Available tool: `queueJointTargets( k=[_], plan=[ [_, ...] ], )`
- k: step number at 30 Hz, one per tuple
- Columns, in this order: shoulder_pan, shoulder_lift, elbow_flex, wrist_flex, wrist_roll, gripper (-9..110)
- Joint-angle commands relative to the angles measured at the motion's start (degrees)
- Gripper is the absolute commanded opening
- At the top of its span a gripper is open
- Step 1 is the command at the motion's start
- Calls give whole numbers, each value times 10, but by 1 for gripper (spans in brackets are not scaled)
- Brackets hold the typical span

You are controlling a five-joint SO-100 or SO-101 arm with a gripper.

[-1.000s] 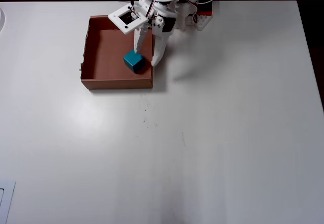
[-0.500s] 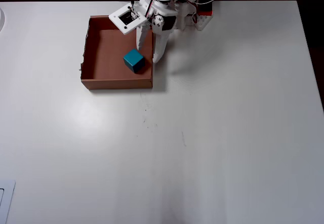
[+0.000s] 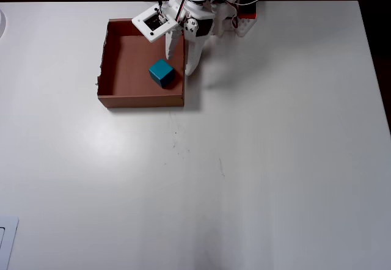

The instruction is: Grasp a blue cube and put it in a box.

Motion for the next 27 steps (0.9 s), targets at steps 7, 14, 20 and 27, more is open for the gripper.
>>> queueJointTargets(
  k=[7, 14, 20, 27],
  plan=[
    [9, 4, -4, -11, -4, 25],
    [11, 4, -4, -11, -1, 25],
    [15, 5, -3, -4, -1, 25],
    [18, 5, -3, -6, -4, 25]
  ],
)
